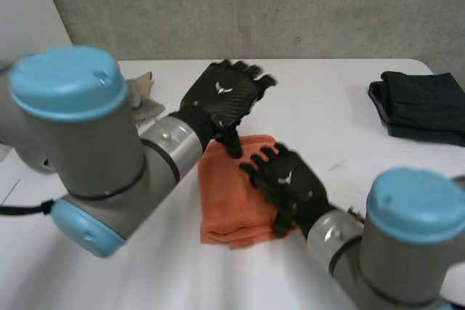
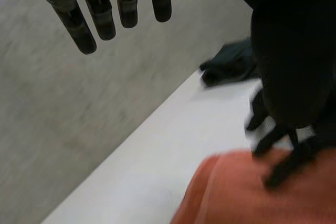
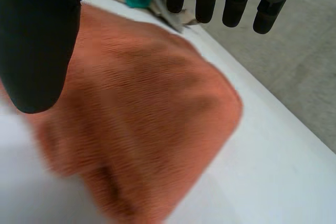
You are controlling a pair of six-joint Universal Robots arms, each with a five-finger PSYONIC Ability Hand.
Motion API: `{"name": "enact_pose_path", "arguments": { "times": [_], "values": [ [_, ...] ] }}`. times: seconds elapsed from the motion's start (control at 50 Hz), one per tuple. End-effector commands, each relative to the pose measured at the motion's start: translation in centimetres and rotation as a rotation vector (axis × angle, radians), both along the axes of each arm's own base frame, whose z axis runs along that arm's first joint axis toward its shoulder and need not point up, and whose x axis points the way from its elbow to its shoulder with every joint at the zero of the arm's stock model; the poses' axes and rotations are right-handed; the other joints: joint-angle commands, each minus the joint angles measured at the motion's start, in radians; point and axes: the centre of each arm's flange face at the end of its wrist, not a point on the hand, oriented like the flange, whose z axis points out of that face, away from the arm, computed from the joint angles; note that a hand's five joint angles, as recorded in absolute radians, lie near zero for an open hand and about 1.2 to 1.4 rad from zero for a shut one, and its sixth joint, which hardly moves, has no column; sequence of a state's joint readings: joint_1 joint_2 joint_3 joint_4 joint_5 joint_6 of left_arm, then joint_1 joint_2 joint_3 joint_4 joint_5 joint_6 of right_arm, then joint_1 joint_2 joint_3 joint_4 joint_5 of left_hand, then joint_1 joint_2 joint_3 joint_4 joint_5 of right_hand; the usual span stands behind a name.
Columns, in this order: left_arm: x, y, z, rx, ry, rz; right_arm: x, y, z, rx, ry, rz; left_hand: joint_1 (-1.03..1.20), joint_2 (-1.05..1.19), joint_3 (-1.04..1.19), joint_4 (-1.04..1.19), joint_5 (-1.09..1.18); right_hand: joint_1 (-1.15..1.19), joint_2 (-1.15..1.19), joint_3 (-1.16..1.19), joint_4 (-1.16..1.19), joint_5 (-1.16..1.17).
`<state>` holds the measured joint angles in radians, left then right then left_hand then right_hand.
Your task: Fold the laundry.
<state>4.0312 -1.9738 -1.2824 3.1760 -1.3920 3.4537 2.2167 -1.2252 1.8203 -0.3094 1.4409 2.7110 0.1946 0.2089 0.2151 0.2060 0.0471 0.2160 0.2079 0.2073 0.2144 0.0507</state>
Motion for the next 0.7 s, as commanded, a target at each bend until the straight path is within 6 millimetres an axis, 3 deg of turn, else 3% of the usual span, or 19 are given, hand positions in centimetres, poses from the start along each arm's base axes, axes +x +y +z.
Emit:
{"name": "enact_pose_path", "arguments": {
  "times": [0.02,0.1,0.22,0.32,0.4,0.52,0.6,0.64,0.7],
  "values": [
    [-0.4,1.0,1.4,0.049,-0.011,-0.183,0.1,1.5,-2.5,-0.027,0.023,0.030,0.039,0.025,0.019,0.028,0.012,-0.042,-0.033,-0.033,-0.040,-0.051],
    [-0.5,1.0,1.1,0.066,-0.022,-0.193,0.7,0.9,-4.3,-0.051,0.033,0.038,0.039,0.025,0.019,0.028,0.012,-0.042,-0.033,-0.033,-0.040,-0.051],
    [-0.6,1.2,0.4,0.087,-0.031,-0.198,1.3,-0.1,-4.6,-0.123,0.038,0.046,0.039,0.025,0.019,0.028,0.012,-0.042,-0.033,-0.033,-0.040,-0.051],
    [-0.6,1.1,0.3,0.090,-0.032,-0.193,1.9,-0.9,-5.3,-0.164,0.054,0.053,0.039,0.025,0.019,0.028,0.012,0.101,0.109,0.109,0.102,0.091],
    [-0.5,1.0,0.3,0.089,-0.032,-0.187,2.3,-1.6,-5.4,-0.191,0.043,0.054,0.039,0.025,0.019,0.028,0.012,0.356,0.364,0.364,0.357,0.346],
    [-0.5,0.9,0.4,0.087,-0.031,-0.186,2.9,-2.3,-5.5,-0.213,0.027,0.056,0.039,0.025,0.019,0.028,0.012,0.503,0.511,0.512,0.505,0.494],
    [-0.4,0.9,0.4,0.089,-0.032,-0.186,3.3,-2.8,-5.6,-0.215,0.021,0.056,0.039,0.025,0.019,0.028,0.012,0.852,0.860,0.860,0.853,0.843],
    [-0.4,0.9,0.4,0.089,-0.030,-0.184,3.5,-3.1,-5.5,-0.224,0.013,0.053,0.039,0.025,0.019,0.028,0.012,1.139,1.147,1.148,1.141,1.130],
    [-0.4,0.8,0.4,0.086,-0.030,-0.183,4.0,-3.9,-4.6,-0.245,-0.017,0.042,0.039,0.025,0.019,0.028,0.012,1.180,1.188,1.189,1.182,1.171]
  ]
}}
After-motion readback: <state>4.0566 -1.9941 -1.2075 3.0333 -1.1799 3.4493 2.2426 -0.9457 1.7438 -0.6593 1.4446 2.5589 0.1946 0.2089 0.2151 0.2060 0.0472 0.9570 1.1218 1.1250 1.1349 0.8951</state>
